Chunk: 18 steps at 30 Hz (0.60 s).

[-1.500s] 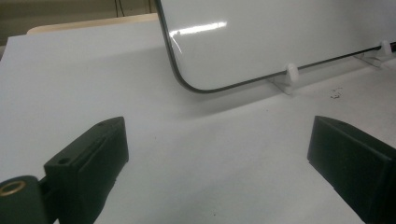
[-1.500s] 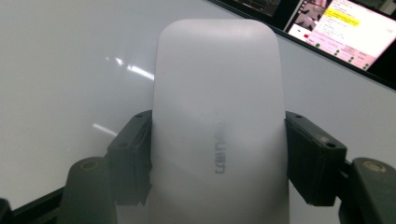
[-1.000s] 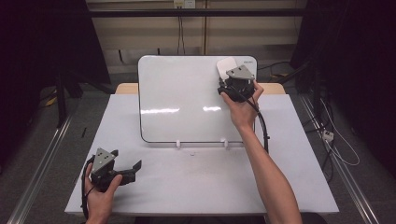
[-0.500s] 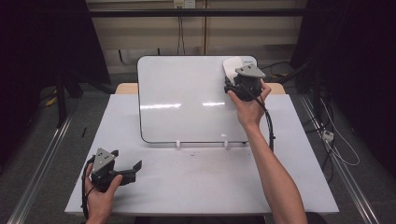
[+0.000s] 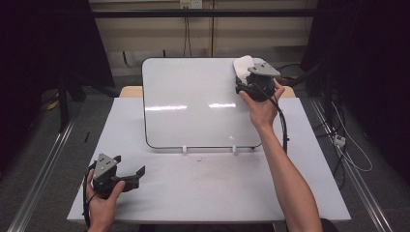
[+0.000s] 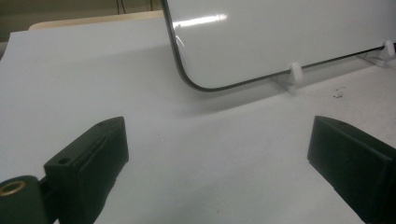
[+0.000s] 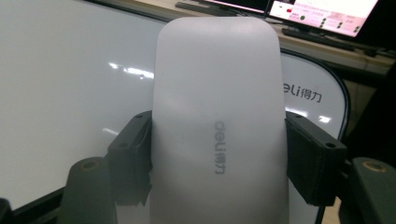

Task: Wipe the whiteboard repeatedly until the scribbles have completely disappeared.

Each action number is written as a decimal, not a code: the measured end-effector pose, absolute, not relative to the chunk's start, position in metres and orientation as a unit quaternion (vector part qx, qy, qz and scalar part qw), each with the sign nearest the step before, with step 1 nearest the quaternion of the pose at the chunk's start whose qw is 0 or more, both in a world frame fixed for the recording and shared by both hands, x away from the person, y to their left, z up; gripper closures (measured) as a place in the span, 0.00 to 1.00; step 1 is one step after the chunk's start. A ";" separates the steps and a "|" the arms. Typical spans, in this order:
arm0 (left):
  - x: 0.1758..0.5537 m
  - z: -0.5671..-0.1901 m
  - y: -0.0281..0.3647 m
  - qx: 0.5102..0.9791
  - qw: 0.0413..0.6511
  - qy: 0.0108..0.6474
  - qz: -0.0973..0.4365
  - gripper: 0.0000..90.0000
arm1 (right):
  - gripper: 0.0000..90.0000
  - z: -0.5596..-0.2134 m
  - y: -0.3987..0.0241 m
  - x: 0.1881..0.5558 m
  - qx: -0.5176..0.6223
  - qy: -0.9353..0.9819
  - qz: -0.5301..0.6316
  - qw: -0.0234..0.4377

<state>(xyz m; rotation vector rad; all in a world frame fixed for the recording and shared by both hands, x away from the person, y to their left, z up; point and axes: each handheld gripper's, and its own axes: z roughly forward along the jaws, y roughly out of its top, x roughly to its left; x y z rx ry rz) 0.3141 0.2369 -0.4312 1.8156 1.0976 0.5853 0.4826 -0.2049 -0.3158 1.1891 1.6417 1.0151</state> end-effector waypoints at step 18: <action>0.314 -0.431 0.234 0.737 0.453 0.442 0.238 0.06 | 0.35 -0.310 -0.213 0.464 0.462 0.657 0.422 0.420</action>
